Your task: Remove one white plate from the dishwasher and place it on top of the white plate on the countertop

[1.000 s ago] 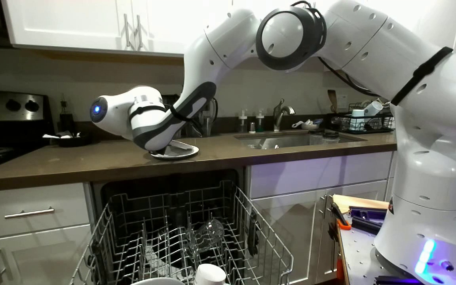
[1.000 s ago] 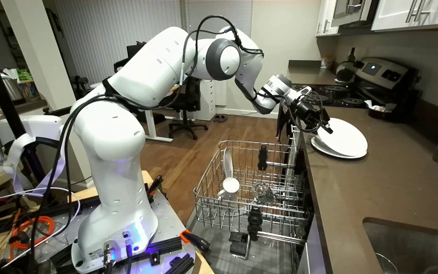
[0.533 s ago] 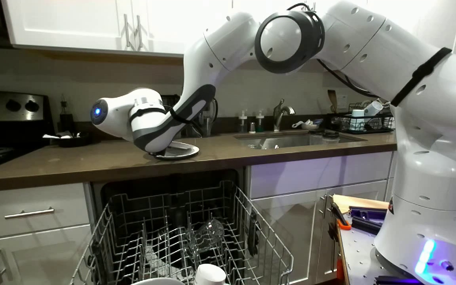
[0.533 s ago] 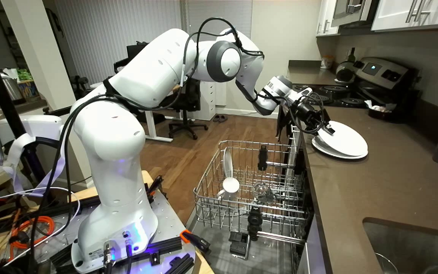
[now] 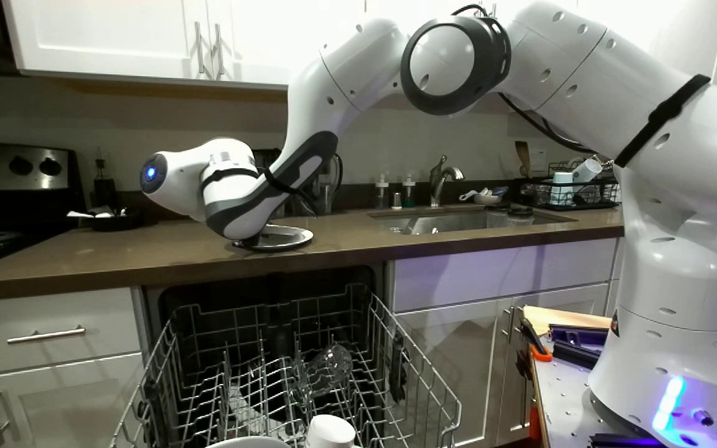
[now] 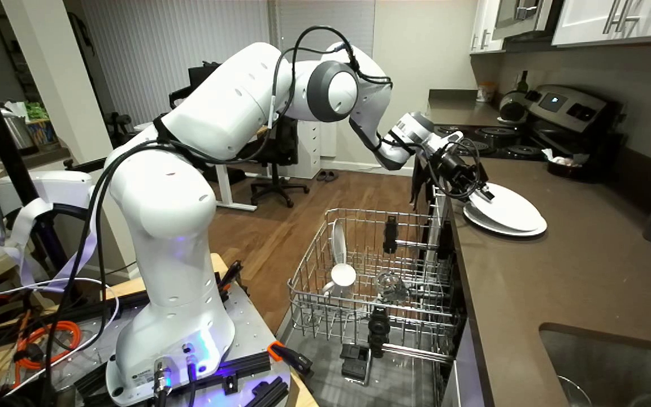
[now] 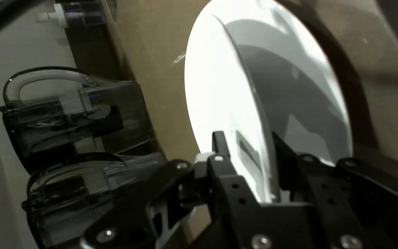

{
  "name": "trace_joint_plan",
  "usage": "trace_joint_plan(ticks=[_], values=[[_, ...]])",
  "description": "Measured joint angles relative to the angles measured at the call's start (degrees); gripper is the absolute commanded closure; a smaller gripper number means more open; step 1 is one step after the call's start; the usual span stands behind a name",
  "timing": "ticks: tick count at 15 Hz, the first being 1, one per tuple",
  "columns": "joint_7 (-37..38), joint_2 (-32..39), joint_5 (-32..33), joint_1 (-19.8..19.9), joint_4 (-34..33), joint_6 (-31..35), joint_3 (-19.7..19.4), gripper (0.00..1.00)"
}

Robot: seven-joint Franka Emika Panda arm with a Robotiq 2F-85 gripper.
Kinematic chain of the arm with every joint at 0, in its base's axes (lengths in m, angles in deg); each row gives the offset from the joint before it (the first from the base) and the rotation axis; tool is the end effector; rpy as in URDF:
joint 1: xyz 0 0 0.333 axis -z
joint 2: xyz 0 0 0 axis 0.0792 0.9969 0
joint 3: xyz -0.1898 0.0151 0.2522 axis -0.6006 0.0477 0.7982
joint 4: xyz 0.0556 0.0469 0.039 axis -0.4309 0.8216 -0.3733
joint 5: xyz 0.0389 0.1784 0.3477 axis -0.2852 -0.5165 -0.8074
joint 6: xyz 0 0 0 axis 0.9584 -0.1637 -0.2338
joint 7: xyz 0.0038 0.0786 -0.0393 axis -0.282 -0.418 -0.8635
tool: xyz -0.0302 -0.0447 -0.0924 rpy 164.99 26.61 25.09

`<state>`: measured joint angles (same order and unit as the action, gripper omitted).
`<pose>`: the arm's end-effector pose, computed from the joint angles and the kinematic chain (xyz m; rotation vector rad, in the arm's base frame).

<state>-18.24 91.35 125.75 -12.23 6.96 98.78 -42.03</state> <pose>0.7570 -0.0040 0.2355 2.0547 -0.0646 0.1562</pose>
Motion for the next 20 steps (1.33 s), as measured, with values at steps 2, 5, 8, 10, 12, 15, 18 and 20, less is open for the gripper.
trace_joint_plan(ticks=[2, 5, 8, 10, 12, 15, 18, 20], values=[[-1.3, 0.0, -1.1, 0.0, 0.0, 0.1, 0.0, 0.6], [-3.0, 0.0, -3.1, 0.0, 0.0, 0.3, 0.0, 0.57], [-4.7, -0.3, -4.8, 0.0, -0.2, 0.8, -0.1, 0.54], [-5.4, -0.4, -5.7, 0.0, -0.5, 1.0, -0.1, 0.51], [-5.9, -0.4, -6.4, 0.0, -0.8, 1.0, -0.3, 0.48], [-6.1, -0.5, -6.7, 0.0, -0.9, 1.0, -0.4, 0.46], [-6.4, -0.6, -7.3, 0.1, -0.9, 1.1, -0.6, 0.44], [-7.0, -0.7, -7.8, 0.1, -0.9, 1.4, -0.7, 0.39]])
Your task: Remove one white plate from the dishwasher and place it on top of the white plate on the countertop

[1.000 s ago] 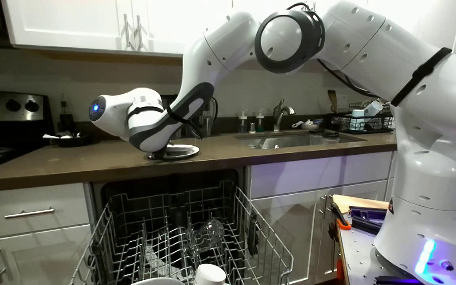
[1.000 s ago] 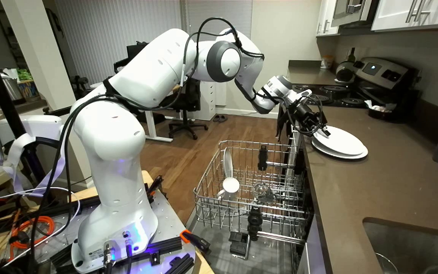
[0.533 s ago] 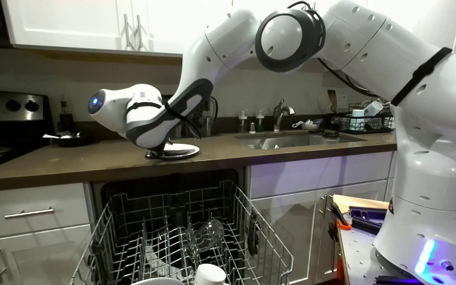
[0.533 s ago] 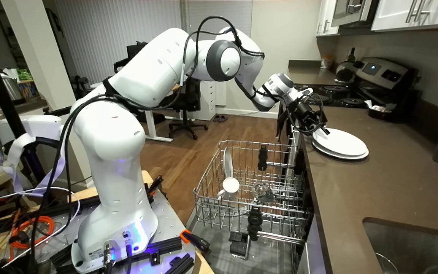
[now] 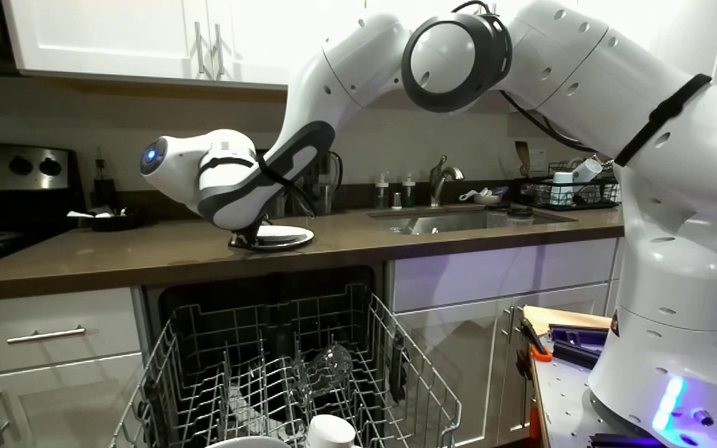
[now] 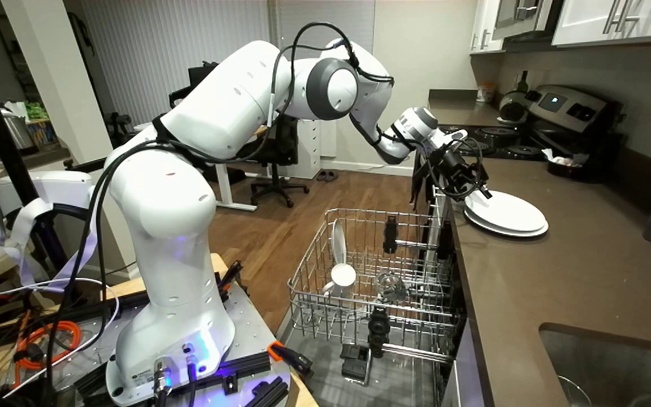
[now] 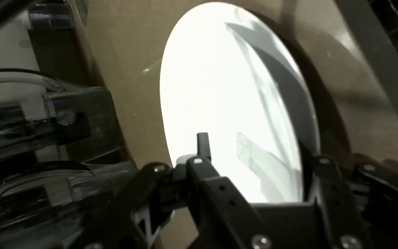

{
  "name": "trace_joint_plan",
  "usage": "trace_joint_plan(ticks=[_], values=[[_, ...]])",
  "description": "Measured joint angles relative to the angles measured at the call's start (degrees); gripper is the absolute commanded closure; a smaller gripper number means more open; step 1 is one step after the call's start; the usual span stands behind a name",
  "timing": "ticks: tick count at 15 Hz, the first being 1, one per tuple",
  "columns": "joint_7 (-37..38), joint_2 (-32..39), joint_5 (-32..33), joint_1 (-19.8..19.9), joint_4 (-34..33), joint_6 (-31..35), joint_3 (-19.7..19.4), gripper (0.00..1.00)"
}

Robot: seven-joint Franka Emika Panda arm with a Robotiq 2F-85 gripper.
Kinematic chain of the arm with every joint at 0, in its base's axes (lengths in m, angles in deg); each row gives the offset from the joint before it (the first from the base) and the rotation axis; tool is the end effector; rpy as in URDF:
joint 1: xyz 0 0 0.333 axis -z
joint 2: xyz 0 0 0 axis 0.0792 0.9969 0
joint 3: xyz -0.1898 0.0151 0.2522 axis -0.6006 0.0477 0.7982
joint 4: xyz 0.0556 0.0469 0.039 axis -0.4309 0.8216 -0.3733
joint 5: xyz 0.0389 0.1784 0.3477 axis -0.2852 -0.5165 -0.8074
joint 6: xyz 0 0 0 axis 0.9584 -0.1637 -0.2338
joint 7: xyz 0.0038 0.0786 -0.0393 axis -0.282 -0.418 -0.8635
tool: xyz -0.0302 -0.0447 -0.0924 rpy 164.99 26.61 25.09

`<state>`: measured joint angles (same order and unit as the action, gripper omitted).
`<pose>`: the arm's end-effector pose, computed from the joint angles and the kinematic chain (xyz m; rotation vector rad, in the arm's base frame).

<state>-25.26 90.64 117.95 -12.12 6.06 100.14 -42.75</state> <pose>0.7586 -0.0040 0.2448 2.1717 -0.0253 0.0823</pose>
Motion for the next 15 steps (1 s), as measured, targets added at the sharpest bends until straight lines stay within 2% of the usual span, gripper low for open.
trace_joint_plan(ticks=[10, 15], values=[[-2.9, -1.2, -5.2, 1.4, 0.0, 3.1, -0.3, 0.37], [-3.0, -1.6, -5.6, 1.3, 0.0, 3.4, -0.4, 0.34]])
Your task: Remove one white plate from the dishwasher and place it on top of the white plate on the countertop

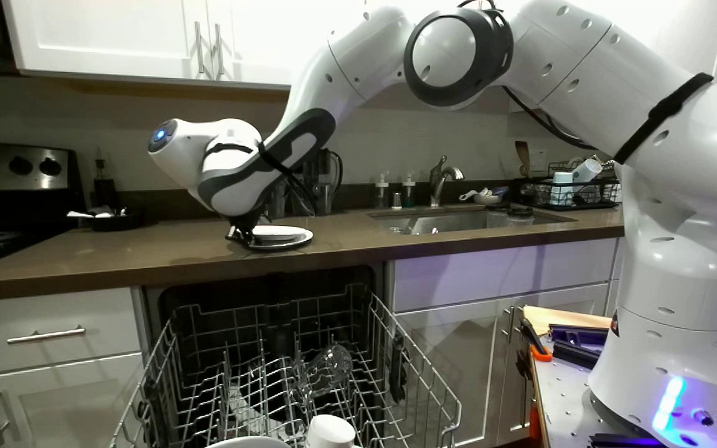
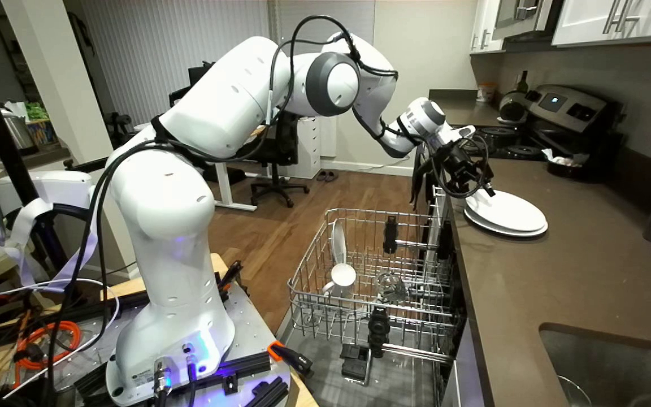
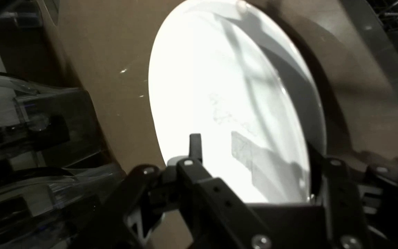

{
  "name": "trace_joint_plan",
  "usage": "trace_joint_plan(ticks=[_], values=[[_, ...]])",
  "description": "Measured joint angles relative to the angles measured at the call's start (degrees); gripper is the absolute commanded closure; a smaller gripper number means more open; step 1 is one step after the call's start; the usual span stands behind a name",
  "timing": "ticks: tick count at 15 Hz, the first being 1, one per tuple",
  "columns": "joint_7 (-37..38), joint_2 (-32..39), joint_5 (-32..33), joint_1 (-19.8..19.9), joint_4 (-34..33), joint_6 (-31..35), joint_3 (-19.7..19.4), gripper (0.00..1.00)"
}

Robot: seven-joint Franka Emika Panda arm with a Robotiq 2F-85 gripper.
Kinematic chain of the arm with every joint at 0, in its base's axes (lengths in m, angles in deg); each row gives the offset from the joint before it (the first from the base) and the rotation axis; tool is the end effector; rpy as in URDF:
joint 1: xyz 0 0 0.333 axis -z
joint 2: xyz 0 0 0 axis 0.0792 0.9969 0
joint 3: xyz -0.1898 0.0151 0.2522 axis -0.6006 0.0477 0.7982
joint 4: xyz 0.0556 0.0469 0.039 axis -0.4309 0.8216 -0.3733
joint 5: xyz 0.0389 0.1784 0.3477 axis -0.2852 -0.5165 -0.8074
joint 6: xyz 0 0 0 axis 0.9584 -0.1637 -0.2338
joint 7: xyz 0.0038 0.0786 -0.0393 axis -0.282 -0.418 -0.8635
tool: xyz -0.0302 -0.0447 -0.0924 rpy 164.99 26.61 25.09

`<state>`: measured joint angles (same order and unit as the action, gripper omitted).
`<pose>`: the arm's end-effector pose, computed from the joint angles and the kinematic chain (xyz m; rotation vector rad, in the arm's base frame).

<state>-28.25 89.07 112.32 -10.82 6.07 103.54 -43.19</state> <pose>0.7629 -0.0152 0.2619 2.2766 -0.0384 0.0994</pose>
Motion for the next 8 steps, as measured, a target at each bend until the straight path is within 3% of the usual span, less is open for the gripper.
trace_joint_plan(ticks=[8], values=[[-0.7, -0.2, -1.0, 0.0, 0.0, 0.5, 0.0, 0.3]])
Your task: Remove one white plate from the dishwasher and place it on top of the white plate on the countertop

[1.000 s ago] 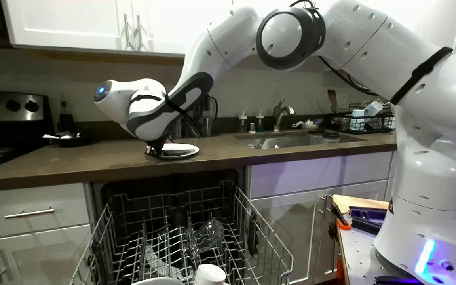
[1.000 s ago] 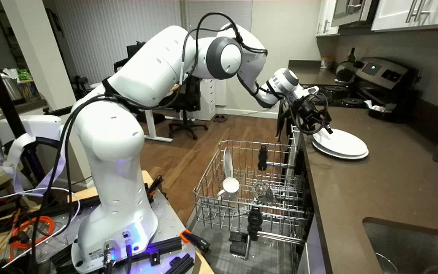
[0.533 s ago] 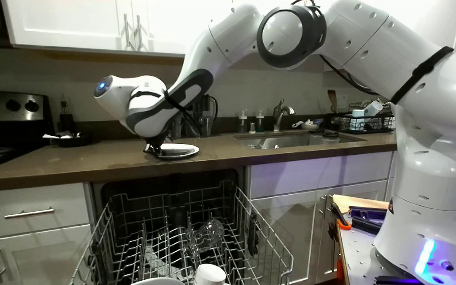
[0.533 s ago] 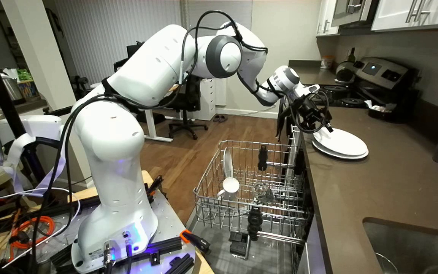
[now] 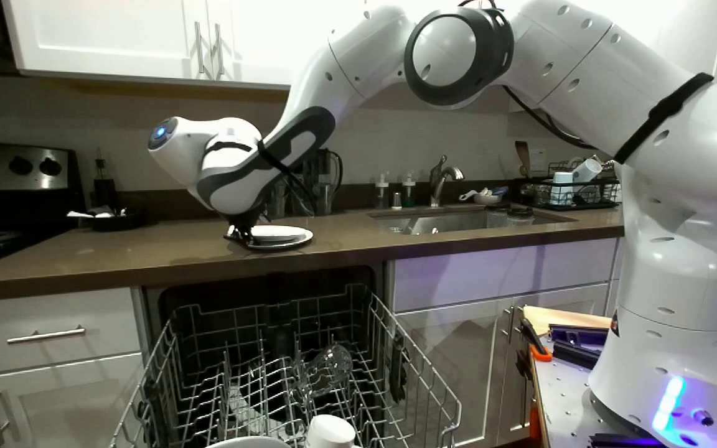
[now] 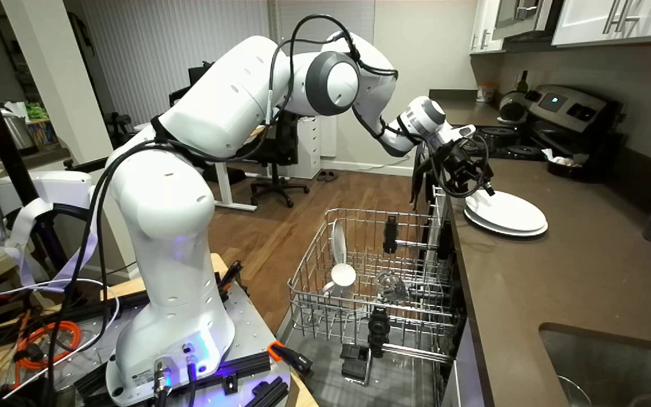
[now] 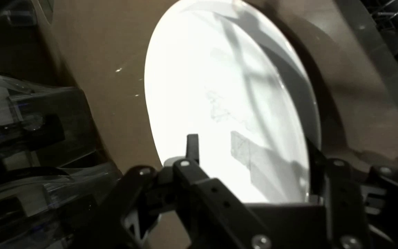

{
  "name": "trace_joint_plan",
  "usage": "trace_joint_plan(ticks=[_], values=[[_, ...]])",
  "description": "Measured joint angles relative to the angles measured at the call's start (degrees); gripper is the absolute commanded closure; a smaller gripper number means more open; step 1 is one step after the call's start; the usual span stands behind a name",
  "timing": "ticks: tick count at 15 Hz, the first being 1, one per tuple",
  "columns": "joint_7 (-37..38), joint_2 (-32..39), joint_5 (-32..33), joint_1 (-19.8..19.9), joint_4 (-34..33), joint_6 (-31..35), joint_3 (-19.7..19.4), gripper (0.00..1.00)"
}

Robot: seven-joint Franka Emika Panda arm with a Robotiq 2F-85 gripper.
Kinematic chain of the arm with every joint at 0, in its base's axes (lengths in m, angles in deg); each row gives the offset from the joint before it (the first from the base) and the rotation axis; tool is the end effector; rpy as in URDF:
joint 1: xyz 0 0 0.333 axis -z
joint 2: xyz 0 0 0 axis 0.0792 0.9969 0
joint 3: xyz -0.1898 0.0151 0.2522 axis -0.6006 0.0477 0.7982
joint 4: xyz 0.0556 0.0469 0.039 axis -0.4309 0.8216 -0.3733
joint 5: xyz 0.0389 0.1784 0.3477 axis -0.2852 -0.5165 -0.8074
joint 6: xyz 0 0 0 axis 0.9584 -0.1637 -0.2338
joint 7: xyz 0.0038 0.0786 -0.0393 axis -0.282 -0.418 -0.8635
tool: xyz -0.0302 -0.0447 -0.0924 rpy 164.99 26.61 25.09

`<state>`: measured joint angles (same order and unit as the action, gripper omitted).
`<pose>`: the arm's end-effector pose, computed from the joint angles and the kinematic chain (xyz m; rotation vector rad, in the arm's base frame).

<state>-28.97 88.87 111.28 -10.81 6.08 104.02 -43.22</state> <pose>0.7634 -0.0140 0.2639 2.2953 -0.0328 0.1004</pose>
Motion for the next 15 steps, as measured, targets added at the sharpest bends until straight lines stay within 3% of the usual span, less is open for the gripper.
trace_joint_plan(ticks=[15], values=[[-7.5, -2.2, -11.2, 1.7, 1.0, 5.2, -0.7, 0.22]])
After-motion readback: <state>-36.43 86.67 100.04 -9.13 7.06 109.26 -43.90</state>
